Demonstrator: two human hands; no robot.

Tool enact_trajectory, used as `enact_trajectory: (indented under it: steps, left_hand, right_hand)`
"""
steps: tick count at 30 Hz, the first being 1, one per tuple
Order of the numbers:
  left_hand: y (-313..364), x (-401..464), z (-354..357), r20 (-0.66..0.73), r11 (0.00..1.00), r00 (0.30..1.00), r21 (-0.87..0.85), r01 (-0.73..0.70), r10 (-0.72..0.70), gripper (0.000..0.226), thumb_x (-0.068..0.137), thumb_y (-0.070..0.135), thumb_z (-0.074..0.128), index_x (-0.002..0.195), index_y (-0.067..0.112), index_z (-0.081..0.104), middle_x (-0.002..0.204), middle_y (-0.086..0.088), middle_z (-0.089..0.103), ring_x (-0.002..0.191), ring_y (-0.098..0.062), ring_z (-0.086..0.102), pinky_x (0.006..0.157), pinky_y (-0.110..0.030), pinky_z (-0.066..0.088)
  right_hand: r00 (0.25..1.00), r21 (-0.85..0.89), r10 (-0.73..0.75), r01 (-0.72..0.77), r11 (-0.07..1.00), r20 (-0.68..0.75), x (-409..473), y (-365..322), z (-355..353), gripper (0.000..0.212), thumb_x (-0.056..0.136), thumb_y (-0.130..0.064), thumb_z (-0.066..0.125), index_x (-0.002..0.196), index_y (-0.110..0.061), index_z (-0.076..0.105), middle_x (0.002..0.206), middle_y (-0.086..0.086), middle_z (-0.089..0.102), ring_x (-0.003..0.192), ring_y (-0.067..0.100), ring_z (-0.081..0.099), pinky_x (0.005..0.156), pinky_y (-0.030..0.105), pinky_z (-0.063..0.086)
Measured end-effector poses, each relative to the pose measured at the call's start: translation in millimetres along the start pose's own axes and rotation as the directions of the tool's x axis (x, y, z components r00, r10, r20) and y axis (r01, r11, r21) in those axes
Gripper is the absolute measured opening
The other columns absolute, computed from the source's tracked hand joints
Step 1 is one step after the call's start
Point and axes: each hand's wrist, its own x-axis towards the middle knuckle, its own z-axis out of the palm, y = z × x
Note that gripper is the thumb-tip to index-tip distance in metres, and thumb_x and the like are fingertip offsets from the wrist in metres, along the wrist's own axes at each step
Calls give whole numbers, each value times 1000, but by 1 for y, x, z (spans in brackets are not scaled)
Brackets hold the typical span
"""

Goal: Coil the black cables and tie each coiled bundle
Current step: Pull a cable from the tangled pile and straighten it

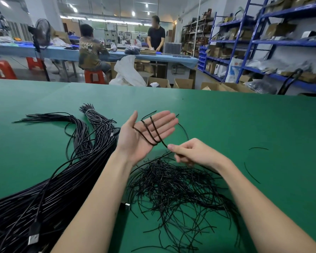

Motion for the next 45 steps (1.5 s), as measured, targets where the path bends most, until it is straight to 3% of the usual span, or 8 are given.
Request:
enact_trajectory:
  steps: [2,5,11,16,24,36,40,45]
  left_hand:
    - [3,-3,4,45,984,994,153,95,-103,85,104,56,11,126,-8,63,135,-30,58,126,-42,57,102,-45,51]
    - [-6,-1,14,38,870,949,412,271,-313,89,102,59,11,120,-8,66,125,-30,64,114,-39,65,97,-43,55]
    - [-25,9,18,-152,606,905,698,383,-397,81,103,58,9,115,1,65,119,-19,70,111,-25,69,100,-34,53]
    - [-25,13,10,-289,703,935,621,346,-205,79,105,55,6,107,6,67,110,-16,74,99,-19,72,95,-32,55]
    - [-25,16,12,-346,727,926,595,342,-151,76,104,56,9,127,5,59,117,-12,72,97,-17,71,97,-33,52]
    - [-22,11,18,-326,757,921,540,367,-214,55,108,47,22,136,11,52,131,-9,65,93,-20,72,86,-32,59]
    - [-23,11,19,-325,793,923,497,353,-207,49,107,39,36,137,3,54,128,-17,67,115,-38,65,98,-44,55]
    - [-21,8,18,-365,831,923,473,293,-118,36,101,24,56,125,-2,64,105,-21,73,81,-22,74,67,-28,61]
  right_hand:
    - [998,-105,50,-54,993,-47,1,-2,-12,53,86,-63,69,52,-23,62,49,-11,50,49,11,41,49,20,36]
    - [989,-207,145,-140,968,11,6,-13,-32,46,97,-17,58,51,-22,65,49,-10,47,54,14,37,49,22,37]
    - [987,-217,156,-158,963,-26,15,-52,-39,28,98,-20,61,70,-14,60,55,-4,45,54,15,32,47,23,28]
    - [954,-136,-20,-21,991,-298,14,-56,-21,20,92,-13,60,82,-24,75,75,-8,75,64,11,64,65,27,57]
    - [793,46,-32,75,996,-608,1,-32,7,17,88,-20,71,78,-31,78,69,-13,75,56,4,68,71,26,60]
    - [832,410,124,132,903,-540,-16,-10,23,11,76,-10,88,78,-19,81,75,1,79,72,18,76,67,26,61]
    - [728,256,27,206,945,-686,-9,-9,33,15,74,-19,90,75,-29,79,71,-8,77,71,9,75,64,27,61]
    - [731,134,-99,253,958,-675,-4,-11,40,21,74,-16,88,74,-34,78,69,-17,75,70,-2,73,68,12,57]
